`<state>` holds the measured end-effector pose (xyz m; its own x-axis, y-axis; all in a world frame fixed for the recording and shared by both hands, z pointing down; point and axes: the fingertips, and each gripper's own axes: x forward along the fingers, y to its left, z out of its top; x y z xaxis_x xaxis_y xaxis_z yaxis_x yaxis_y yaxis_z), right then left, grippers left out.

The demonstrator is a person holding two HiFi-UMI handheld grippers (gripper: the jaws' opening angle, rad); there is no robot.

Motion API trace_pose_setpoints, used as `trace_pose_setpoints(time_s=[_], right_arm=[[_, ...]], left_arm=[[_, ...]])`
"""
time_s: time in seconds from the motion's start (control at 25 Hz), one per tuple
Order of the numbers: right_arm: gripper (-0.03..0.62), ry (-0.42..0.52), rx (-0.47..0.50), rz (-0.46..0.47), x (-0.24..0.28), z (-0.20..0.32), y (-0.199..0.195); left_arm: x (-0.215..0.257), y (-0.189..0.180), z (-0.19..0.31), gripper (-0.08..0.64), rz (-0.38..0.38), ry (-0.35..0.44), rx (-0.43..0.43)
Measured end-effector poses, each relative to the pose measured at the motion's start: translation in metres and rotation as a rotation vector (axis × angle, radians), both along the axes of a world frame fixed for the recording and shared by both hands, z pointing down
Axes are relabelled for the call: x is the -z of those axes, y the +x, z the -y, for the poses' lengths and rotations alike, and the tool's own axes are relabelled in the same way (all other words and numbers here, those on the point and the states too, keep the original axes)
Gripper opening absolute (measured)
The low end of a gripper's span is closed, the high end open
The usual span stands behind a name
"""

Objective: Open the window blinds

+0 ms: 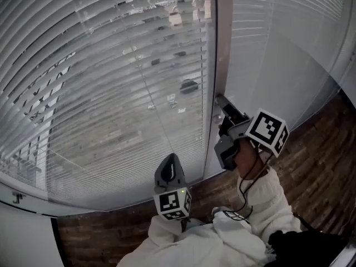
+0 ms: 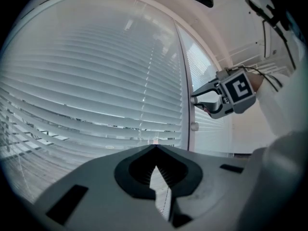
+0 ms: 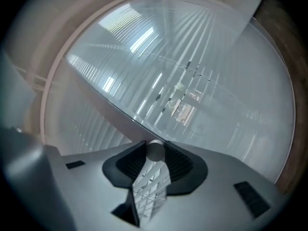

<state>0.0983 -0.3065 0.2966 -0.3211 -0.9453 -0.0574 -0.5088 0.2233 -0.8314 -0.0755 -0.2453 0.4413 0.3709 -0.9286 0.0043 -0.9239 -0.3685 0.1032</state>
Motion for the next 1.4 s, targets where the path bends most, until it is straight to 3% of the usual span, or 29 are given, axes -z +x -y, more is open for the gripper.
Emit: trace_pose_setpoints(time_s=[0.28, 0.52, 0.8, 1.04, 1.24, 1.4], right_arm=[[0.130, 0.075, -0.039, -0.596, 0.001, 0.001, -0.004], [0.130, 0.115, -0.094, -0.932, 0.000, 0.000, -0.005], [0.130, 0.161, -0.064, -1.217, -0.001, 0.000, -0.008], [0.130, 0.206, -0.144, -1.585, 0.000, -0.003, -0.016], [0.130, 0.256, -0.168, -1.735, -0.001, -0.003, -0.018], [0.130, 0.294, -0.154, -1.784, -0.002, -0.004, -0.019]], left_arm=[[-0.003, 0.003, -0.004, -0.002, 0.004, 0.001, -0.015], [-0.004, -0.008, -0.008, -0.002, 0.015, -0.002, 0.004], [-0.006, -0.020, -0.010, -0.002, 0.029, -0.006, 0.042], [-0.008, -0.026, -0.014, -0.002, 0.028, -0.016, 0.075], [-0.011, -0.027, -0.014, -0.002, 0.025, -0.025, 0.098], [-0.012, -0.027, -0.015, -0.002, 0.027, -0.030, 0.111]])
